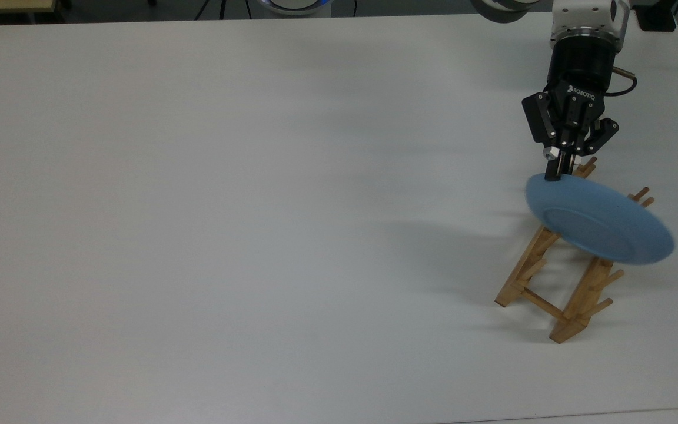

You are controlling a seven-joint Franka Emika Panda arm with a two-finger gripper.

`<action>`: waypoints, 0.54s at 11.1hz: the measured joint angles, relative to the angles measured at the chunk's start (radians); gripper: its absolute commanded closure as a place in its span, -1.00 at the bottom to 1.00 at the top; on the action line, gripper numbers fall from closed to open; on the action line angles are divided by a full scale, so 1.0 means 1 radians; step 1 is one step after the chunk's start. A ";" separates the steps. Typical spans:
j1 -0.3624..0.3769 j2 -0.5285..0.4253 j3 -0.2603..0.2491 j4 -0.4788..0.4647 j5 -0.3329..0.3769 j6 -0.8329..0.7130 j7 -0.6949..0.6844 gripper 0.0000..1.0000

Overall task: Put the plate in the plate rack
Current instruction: 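Lower the plate between the rack pegs, then open the gripper to release the plate rim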

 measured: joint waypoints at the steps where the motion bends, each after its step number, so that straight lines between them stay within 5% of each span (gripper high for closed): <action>1: 0.000 0.000 -0.001 -0.001 0.000 0.000 0.003 -0.38; 2: -0.001 0.000 -0.002 -0.001 0.000 -0.001 0.004 -0.48; 4: -0.002 0.000 -0.002 0.001 0.000 -0.001 0.005 -0.99; 6: -0.003 -0.002 -0.003 0.004 0.000 -0.002 0.005 -1.00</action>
